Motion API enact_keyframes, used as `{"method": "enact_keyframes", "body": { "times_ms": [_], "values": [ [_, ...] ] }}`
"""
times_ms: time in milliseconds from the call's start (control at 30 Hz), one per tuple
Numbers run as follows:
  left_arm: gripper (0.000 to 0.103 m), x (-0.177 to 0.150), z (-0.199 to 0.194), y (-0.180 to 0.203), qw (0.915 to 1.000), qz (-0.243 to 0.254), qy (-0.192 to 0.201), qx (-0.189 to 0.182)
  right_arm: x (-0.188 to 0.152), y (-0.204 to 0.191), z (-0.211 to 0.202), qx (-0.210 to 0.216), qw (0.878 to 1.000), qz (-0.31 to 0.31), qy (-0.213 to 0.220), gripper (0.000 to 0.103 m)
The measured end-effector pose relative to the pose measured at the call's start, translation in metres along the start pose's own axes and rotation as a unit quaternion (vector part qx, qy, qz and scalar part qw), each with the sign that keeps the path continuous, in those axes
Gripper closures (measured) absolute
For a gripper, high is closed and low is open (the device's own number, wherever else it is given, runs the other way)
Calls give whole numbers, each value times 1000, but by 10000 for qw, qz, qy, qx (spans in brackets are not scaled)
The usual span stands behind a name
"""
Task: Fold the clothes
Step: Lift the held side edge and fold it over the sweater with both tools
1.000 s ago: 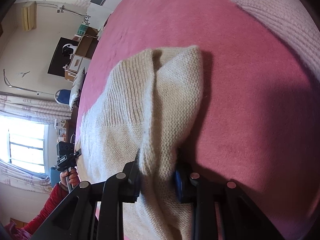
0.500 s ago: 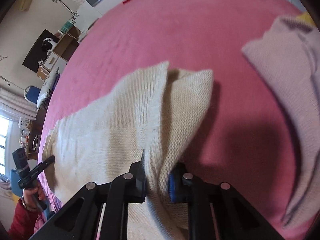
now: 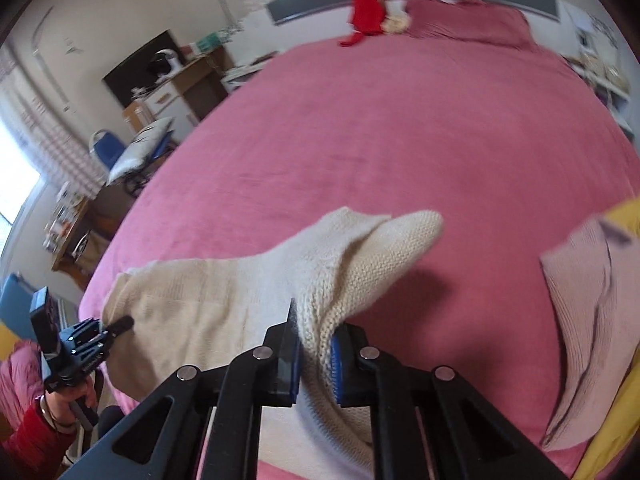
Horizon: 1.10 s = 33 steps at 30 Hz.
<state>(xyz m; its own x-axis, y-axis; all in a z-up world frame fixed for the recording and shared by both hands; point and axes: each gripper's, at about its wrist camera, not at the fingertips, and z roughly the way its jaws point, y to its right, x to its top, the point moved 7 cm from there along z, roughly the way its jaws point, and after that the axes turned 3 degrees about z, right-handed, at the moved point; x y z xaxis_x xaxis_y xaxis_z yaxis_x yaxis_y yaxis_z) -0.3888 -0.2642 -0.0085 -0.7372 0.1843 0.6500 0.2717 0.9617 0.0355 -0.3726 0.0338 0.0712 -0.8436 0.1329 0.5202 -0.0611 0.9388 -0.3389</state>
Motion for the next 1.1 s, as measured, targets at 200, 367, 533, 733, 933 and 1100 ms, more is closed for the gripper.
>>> {"method": "enact_keyframes", "body": {
  "times_ms": [200, 367, 533, 733, 933, 1100],
  "values": [
    [86, -16, -56, -55, 9986, -334, 253, 320, 29, -97, 14, 309, 9973, -670, 2, 93],
    [86, -37, -111, -146, 9906, -969, 521, 815, 68, -183, 58, 600, 9915, -1153, -94, 93],
    [86, -81, -134, -242, 9767, -1606, 597, 1292, 100, -247, 131, 683, 9850, -1563, -247, 93],
    [86, -186, -83, -325, 9463, -2800, 151, 1609, 108, -298, 262, 676, 9812, -1651, -734, 93],
    [81, -247, -40, -342, 9264, -3270, 281, 1847, 85, -299, 367, 209, 9776, -1855, -973, 92],
    [53, -269, -50, -351, 9057, -3796, 689, 1756, 78, -270, 396, 282, 9777, -1642, -1281, 75]
  ]
}}
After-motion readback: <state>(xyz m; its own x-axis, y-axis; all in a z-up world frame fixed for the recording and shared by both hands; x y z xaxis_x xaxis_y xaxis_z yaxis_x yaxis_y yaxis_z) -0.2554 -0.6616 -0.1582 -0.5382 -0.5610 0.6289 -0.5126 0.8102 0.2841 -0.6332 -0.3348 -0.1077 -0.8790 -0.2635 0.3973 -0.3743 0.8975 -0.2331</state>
